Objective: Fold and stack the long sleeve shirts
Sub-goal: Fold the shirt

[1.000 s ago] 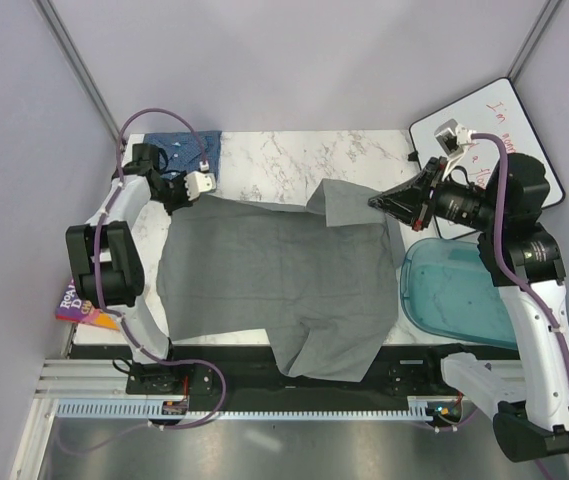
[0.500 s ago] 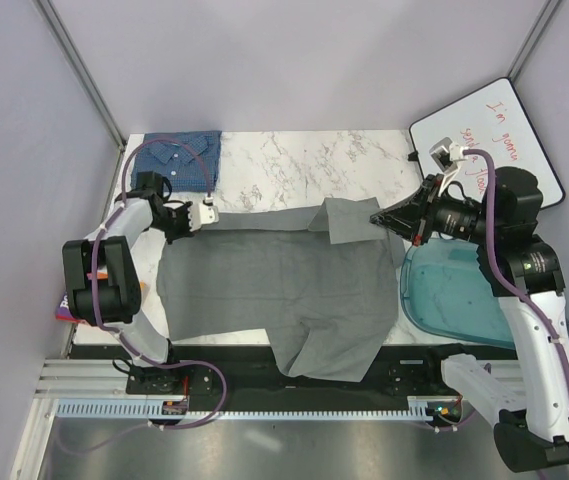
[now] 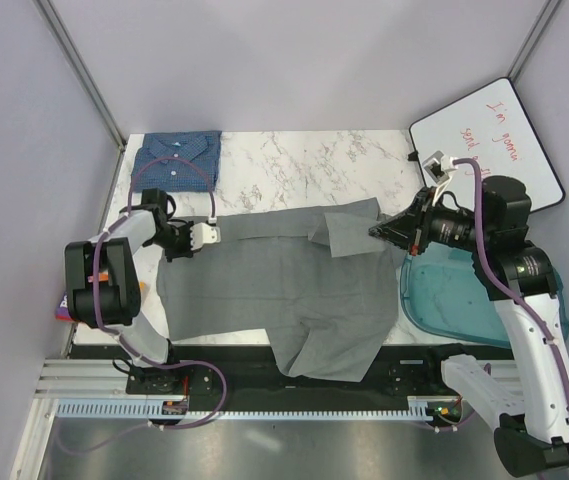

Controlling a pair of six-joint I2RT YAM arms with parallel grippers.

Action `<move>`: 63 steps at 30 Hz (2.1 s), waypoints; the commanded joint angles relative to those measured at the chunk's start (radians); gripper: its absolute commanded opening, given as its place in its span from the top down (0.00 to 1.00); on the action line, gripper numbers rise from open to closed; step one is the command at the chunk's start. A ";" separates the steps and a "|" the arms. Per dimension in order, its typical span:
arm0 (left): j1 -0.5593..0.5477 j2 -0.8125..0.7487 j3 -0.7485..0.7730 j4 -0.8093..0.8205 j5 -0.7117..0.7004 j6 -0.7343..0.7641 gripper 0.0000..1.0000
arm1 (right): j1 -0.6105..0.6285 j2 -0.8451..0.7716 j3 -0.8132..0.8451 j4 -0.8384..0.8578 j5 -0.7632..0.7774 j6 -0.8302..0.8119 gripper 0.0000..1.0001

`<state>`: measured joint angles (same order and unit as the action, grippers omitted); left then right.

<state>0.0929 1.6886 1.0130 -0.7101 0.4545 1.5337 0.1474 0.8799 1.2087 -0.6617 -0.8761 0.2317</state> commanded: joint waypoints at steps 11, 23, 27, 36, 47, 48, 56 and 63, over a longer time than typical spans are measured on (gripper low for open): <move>-0.001 -0.020 0.073 0.032 -0.016 -0.035 0.73 | -0.003 0.025 0.077 0.019 0.000 -0.017 1.00; -0.001 0.101 0.104 0.026 -0.099 -0.018 0.69 | -0.002 0.044 0.074 0.024 0.006 -0.023 1.00; 0.001 0.105 0.107 0.017 -0.096 -0.009 0.87 | -0.002 0.048 0.074 0.022 0.005 -0.023 1.00; -0.001 0.056 0.168 -0.043 -0.060 -0.006 0.98 | -0.002 0.051 0.103 0.024 0.006 -0.023 1.00; -0.002 -0.020 0.139 -0.129 -0.068 0.059 0.98 | -0.002 0.056 0.161 0.020 0.002 -0.019 1.00; -0.002 -0.018 0.133 -0.127 -0.077 0.069 0.98 | -0.002 0.051 0.158 0.013 0.000 -0.020 1.00; -0.002 0.016 0.124 -0.127 -0.091 0.063 0.98 | -0.002 0.027 0.100 -0.033 -0.001 -0.035 1.00; -0.002 0.014 0.125 -0.127 -0.085 0.037 0.74 | -0.002 0.025 0.063 -0.036 0.005 -0.060 1.00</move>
<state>0.0921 1.7084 1.1385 -0.8207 0.3656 1.5566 0.1474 0.9123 1.2934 -0.7021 -0.8665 0.2024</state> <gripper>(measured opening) 0.205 0.019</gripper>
